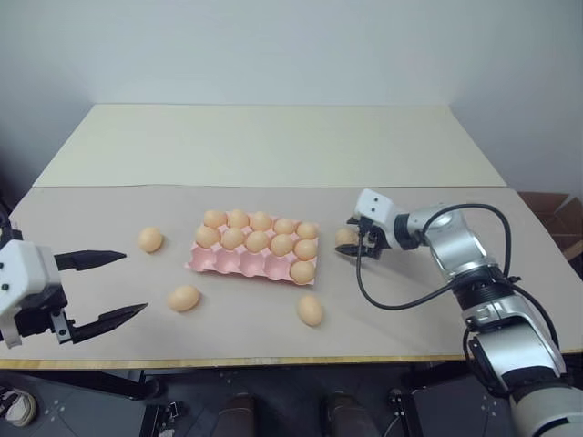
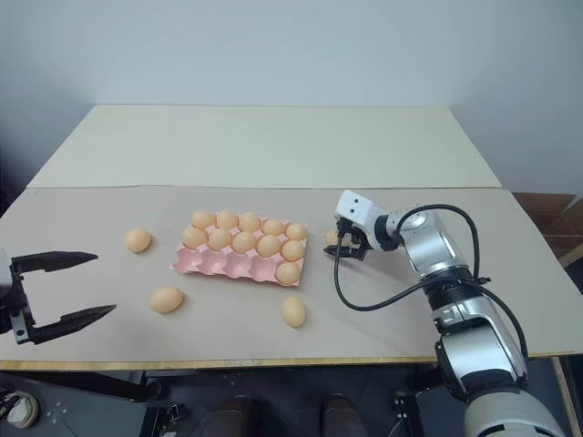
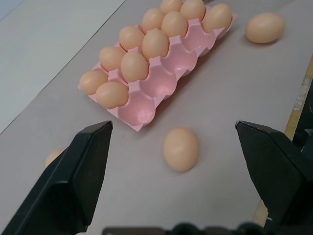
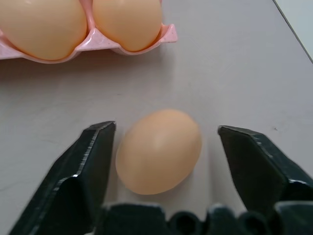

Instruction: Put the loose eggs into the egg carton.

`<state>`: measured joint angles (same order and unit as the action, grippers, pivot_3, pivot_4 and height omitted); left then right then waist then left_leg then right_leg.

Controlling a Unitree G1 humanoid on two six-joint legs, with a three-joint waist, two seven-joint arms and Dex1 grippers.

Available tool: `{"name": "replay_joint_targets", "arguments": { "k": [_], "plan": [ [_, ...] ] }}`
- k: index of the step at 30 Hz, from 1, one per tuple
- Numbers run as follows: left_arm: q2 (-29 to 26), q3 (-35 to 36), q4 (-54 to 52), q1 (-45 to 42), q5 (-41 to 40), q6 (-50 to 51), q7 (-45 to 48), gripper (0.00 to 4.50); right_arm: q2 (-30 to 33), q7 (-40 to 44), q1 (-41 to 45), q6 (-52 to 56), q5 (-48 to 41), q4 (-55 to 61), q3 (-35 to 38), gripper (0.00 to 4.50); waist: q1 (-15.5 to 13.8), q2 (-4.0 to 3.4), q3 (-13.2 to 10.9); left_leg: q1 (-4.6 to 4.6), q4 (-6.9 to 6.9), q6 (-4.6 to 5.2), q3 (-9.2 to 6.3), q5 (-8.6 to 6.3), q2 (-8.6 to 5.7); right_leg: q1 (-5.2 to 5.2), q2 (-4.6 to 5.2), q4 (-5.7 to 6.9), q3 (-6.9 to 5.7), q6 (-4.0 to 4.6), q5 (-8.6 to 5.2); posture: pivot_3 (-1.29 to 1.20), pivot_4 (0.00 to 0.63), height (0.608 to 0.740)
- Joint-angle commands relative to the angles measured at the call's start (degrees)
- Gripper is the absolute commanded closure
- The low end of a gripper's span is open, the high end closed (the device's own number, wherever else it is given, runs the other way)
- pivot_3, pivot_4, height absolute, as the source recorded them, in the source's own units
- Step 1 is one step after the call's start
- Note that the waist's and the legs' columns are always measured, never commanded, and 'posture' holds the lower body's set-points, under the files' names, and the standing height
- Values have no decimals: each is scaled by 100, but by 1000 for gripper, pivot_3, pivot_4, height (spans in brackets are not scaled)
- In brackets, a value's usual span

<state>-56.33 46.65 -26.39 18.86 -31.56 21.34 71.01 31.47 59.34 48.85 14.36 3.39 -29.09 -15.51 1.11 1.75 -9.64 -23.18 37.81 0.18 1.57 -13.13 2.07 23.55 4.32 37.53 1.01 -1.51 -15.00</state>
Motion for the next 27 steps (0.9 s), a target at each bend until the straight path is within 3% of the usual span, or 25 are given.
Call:
{"name": "replay_joint_targets", "arguments": {
  "k": [1,4,10,15,20,27],
  "plan": [
    [-3,219,-120,-1,26,-108,-14,126,-8,-51,92,-108,46,79,58,1998,0,0,0,0,0,0,0,0,0,0,0,0,0,0,0,0,150,740],
    [-2,172,-83,-16,50,-140,-34,126,53,25,-8,-51,39,280,72,2725,0,0,0,0,0,0,0,0,0,1,0,1,0,0,0,0,150,740],
    [-20,113,55,-49,139,-215,-20,126,227,40,-159,285,-65,974,243,2725,-5,0,0,-2,0,0,0,0,0,4,0,1,1,0,0,0,150,740],
    [27,167,150,99,205,-277,61,126,224,-63,-286,981,-422,2329,515,2725,3,0,0,-5,0,0,0,0,1,10,0,4,2,0,0,0,150,740],
    [72,209,233,375,409,-408,122,126,-310,-490,-468,1843,-803,3798,496,2725,39,2,1,-15,-1,0,1,0,9,36,-6,19,14,0,0,0,150,740],
    [33,151,237,304,397,-418,80,126,-1132,-1135,-953,2118,-767,4485,-47,2725,-2,4,3,-20,0,0,3,0,1,42,0,24,15,0,-1,0,150,740]
  ]
}}
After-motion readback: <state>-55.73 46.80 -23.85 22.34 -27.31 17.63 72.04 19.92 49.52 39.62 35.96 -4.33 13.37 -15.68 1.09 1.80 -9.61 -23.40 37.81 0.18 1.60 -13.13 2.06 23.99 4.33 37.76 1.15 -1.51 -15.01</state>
